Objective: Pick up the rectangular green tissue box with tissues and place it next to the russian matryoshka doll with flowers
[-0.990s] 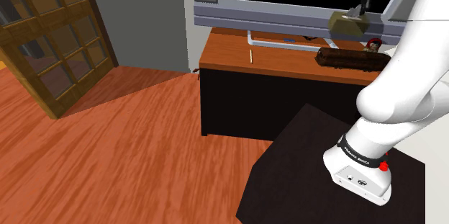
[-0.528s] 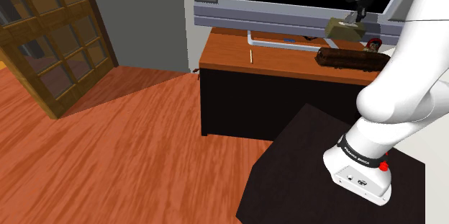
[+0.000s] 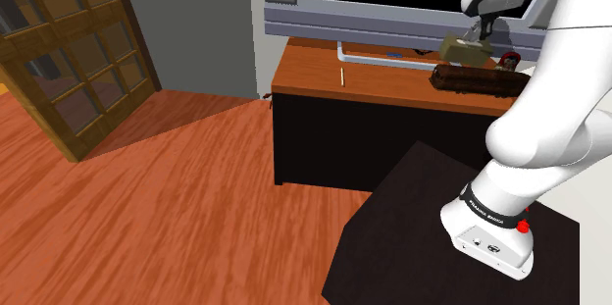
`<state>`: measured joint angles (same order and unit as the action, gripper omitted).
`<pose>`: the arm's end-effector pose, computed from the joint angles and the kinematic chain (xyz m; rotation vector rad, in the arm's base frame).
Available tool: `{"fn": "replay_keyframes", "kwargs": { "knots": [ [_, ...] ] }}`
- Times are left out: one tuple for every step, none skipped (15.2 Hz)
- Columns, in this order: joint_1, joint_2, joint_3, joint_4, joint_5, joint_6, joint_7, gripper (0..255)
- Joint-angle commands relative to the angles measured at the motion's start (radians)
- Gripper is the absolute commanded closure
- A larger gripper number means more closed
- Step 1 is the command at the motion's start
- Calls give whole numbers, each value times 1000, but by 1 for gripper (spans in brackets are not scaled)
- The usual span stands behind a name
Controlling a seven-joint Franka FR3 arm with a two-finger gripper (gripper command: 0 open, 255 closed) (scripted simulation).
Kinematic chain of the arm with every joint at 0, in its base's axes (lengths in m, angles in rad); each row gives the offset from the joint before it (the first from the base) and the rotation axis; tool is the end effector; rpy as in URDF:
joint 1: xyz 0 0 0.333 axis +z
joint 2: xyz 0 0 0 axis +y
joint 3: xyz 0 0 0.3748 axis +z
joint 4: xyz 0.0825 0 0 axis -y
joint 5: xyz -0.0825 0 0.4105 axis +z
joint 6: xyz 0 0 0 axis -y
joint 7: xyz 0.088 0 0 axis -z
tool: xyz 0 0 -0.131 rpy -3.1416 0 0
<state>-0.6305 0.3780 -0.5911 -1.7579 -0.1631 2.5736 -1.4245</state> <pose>0.2996 -0.6713 0.4604 2.5274 0.5192 -0.2455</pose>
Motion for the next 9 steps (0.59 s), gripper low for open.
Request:
{"fn": "replay_keyframes", "kwargs": {
  "knots": [
    [-2,10,1,-14,2,23,4,255],
    [-3,16,2,-20,3,34,6,255],
    [-4,22,3,-25,4,45,8,255],
    [-5,29,4,-31,5,56,11,255],
    [-7,35,5,-36,6,67,13,255],
    [-8,42,7,-41,7,78,15,255],
    [-9,49,8,-46,9,89,17,255],
    [-11,56,9,-51,10,100,19,255],
    [-12,63,11,-56,12,111,21,255]
  ]
}}
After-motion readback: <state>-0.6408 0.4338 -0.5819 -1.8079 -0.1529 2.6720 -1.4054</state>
